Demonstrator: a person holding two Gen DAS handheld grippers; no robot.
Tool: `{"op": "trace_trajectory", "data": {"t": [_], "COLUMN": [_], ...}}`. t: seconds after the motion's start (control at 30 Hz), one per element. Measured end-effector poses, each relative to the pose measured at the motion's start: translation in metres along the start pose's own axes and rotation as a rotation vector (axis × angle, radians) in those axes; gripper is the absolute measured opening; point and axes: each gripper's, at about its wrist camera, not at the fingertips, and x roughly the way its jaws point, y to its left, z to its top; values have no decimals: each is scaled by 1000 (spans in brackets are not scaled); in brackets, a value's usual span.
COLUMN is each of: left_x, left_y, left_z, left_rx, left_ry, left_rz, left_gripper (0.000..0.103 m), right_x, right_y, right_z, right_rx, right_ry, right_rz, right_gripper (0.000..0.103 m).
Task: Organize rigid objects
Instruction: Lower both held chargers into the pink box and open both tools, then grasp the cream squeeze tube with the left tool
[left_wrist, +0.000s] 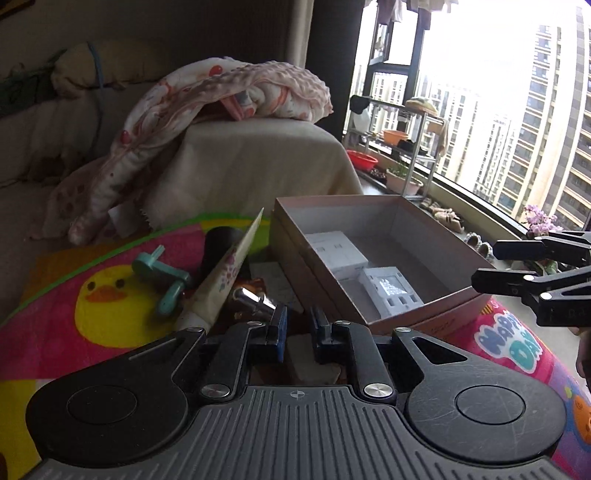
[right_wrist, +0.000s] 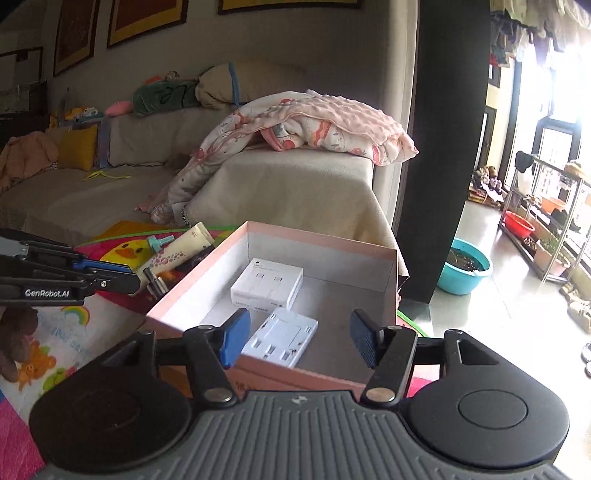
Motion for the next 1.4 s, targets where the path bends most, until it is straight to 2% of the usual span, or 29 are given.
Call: {"op": "trace_trajectory", "data": {"t": [0.13, 0.3, 0.4, 0.5, 0.6, 0.67, 0.77, 0.9, 1.0, 1.07, 1.27, 1.4], "left_x": [11, 6, -2, 3, 22, 37, 56, 80, 93, 95, 76, 56], "left_y": [12, 22, 27, 29, 22, 21, 25, 30, 35, 36, 19, 9], "left_z": [-7, -4, 5, 18, 27, 31, 40, 49, 50, 48, 30, 13], "left_rx": [-68, -122, -121, -52, 88, 126, 120, 121, 84, 74, 190, 212], "left_ry": [14, -44, -103, -113, -69, -41, 5, 77, 118, 125, 129, 133], "left_rz": [19, 80, 116, 121, 130, 137, 136, 129, 146, 136, 106, 68], "left_gripper": [16, 16, 16, 16, 18, 19, 19, 30, 30, 31, 25, 25], "right_x": [-22, -20, -13, -13, -12, -11, -10, -8, -8, -8, -9, -9], "right_y": [20, 32, 33, 31, 31, 30, 30, 31, 31, 31, 30, 30], "right_z": [-37, -80, -88, -89, -89, -89, -88, -88, -88, -88, -88, -88], "right_rx": [14, 108, 131, 151, 156, 158, 158, 155, 154, 156, 160, 161], "right_ry": [9, 86, 120, 113, 119, 121, 128, 136, 135, 135, 134, 134], "right_rz": [34, 65, 52, 56, 57, 58, 58, 58, 59, 60, 65, 65], "right_gripper": [64, 64, 64, 65, 65, 65, 66, 67, 67, 67, 68, 68]}}
